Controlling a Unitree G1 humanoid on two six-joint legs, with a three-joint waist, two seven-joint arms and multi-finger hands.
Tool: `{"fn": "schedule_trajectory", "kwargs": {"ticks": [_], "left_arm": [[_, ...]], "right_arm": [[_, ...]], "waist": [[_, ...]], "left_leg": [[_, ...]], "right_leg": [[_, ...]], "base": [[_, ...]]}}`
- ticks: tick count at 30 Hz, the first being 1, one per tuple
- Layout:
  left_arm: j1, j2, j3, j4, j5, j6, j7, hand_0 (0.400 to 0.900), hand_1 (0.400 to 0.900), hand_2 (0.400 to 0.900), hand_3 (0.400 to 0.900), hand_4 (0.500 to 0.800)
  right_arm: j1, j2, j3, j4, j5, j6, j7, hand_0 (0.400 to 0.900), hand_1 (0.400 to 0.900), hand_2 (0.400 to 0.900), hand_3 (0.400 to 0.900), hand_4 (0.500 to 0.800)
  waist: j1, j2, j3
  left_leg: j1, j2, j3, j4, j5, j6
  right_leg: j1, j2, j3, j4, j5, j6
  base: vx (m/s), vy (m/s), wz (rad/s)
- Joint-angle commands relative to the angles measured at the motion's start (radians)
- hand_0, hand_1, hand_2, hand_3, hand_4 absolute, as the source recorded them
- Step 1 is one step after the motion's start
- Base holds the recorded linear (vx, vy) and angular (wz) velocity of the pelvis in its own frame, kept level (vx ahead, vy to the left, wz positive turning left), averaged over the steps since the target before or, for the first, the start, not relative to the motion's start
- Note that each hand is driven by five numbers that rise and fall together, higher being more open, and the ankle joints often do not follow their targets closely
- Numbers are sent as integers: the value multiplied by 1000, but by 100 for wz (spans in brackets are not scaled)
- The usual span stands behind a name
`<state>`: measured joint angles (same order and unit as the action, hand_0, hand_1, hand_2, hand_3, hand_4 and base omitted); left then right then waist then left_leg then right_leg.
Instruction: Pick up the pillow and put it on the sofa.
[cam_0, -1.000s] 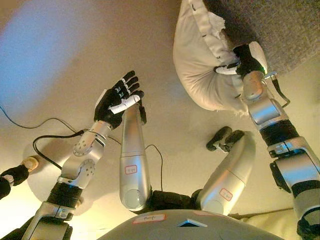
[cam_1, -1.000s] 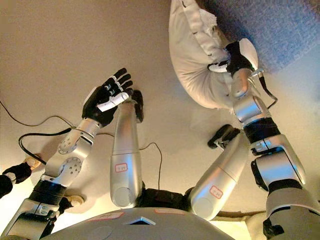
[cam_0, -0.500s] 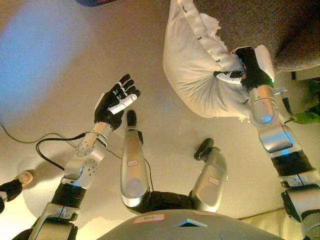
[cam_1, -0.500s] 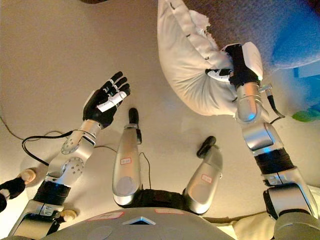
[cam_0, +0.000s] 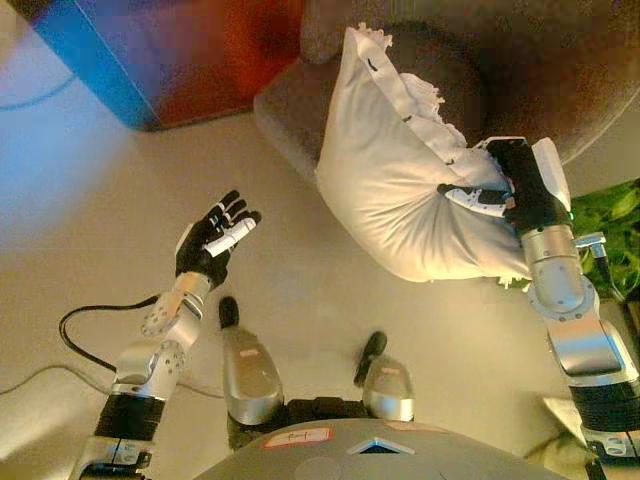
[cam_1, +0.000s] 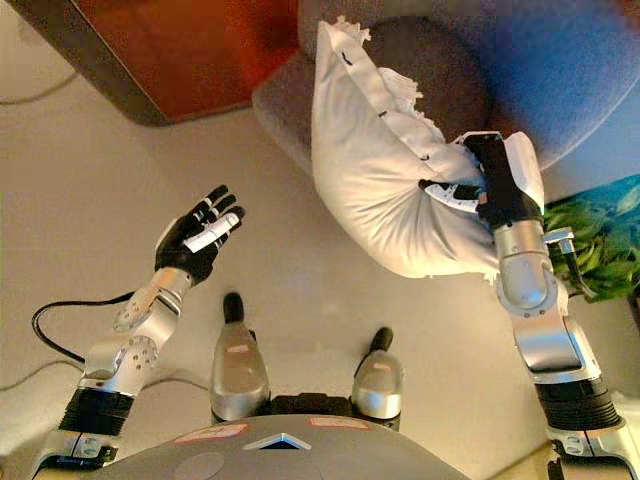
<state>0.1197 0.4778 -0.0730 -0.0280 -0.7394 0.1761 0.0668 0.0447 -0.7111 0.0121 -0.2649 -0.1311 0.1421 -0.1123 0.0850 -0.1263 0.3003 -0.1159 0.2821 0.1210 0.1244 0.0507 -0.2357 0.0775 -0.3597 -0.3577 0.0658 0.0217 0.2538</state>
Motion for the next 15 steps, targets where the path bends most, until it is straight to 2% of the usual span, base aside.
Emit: {"fn": "schedule_trajectory", "kwargs": {"ticks": [1,7,10,15], "left_arm": [[8,-4,6,-70,17,-20,-59,900,900,900,900,800],[13,38,21,-80,6,12,-93,900,900,900,900,800],[35,68,34,-104,5,32,-115,900,900,900,900,800],[76,102,58,-119,19,39,-152,900,900,900,900,800]], "right_arm": [[-133,-135,-154,-81,96,-119,-4,400,400,400,400,500],[-293,-223,-71,122,210,-97,116,400,400,400,400,500],[-366,-261,-11,209,228,-97,131,400,400,400,400,500],[-466,-299,53,364,264,-101,126,400,400,400,400,500]], "waist": [[16,24,-167],[59,-5,-189],[92,-27,-194],[136,-49,-195]], "left_leg": [[155,3,63,-163,21,92],[177,1,58,-160,4,91],[180,4,46,-168,5,88],[188,6,29,-184,12,82]], "right_leg": [[-42,-9,-28,-87,177,6],[-21,-16,-64,-91,189,5],[-4,-11,-94,-90,182,3],[23,-9,-136,-97,196,6]], "base": [[52,-3,7],[78,-36,6],[105,-86,17],[128,-88,18]]}}
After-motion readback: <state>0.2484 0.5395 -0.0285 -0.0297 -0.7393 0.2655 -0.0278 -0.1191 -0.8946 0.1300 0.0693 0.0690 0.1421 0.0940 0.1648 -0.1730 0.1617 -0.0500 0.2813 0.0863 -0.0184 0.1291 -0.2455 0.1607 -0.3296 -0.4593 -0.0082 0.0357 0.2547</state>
